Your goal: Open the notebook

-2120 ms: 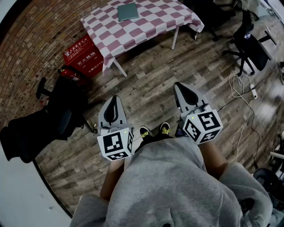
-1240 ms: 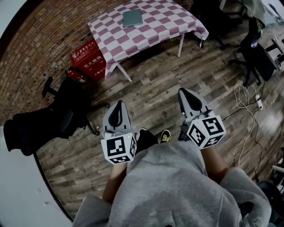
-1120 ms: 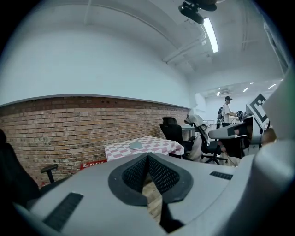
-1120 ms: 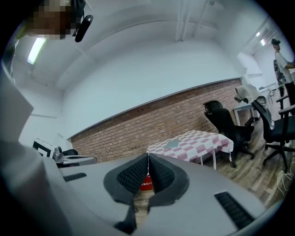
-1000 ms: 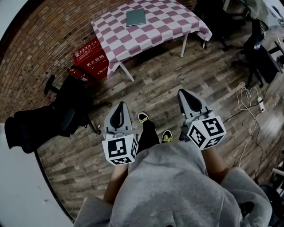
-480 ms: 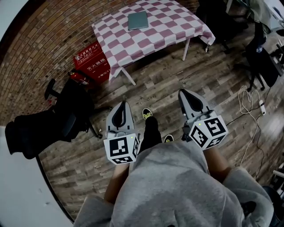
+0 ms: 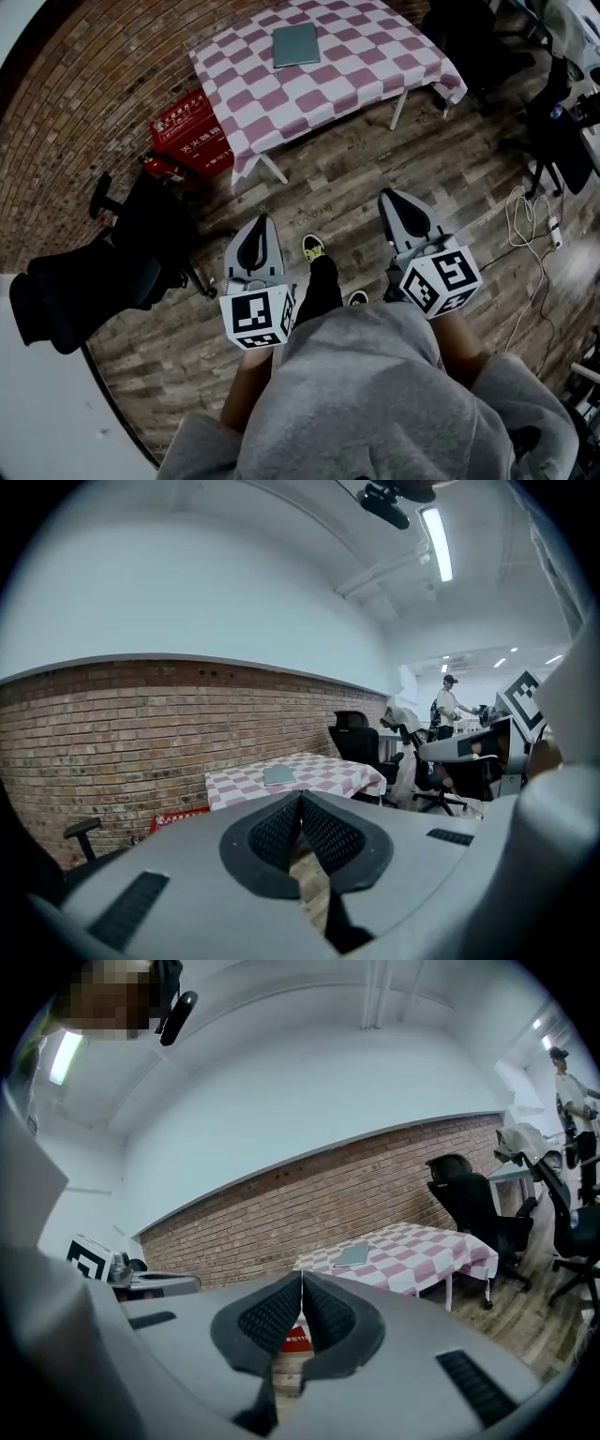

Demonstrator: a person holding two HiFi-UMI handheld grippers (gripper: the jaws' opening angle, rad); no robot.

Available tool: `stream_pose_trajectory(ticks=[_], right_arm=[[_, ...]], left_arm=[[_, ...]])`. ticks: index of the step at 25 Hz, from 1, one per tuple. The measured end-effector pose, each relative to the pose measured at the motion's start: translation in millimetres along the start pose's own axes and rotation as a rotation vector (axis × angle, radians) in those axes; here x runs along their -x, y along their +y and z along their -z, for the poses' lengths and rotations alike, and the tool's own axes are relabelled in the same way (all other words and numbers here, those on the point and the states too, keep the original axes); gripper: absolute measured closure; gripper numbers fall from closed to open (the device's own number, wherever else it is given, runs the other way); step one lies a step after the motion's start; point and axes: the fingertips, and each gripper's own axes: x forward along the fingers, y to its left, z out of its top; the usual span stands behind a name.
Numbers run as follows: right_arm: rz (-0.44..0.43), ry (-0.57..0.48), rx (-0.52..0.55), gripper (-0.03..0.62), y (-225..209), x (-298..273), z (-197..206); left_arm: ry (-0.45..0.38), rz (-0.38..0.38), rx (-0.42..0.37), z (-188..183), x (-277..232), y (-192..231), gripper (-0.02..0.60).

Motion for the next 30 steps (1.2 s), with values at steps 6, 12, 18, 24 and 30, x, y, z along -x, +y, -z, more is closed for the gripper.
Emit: stream_pose_trajectory(ticks=[6, 12, 18, 24, 30], right_arm=[[0.032, 0.014, 0.001, 0.568, -13, -48, -12], [0.049, 0.024, 0.022, 0.568, -12, -90, -26], [0.059, 0.039, 0.049, 0.568, -5, -132, -34], [0.058, 0.056, 0.065, 0.568, 10, -171, -39], [0.057, 0.056, 0.083, 0.568, 22, -202, -40]], left_arm=[[0.013, 0.022, 0.010, -8, -44, 25, 0.571], [0.004, 0.041, 0.010, -22, -78, 55, 0.571], [-0.002, 0.047, 0.017, -31, -107, 90, 0.571], [0.000, 0.049, 0.028, -33, -125, 124, 0.571], [-0.006, 0.059, 0.036, -31, -138, 148, 0.571]])
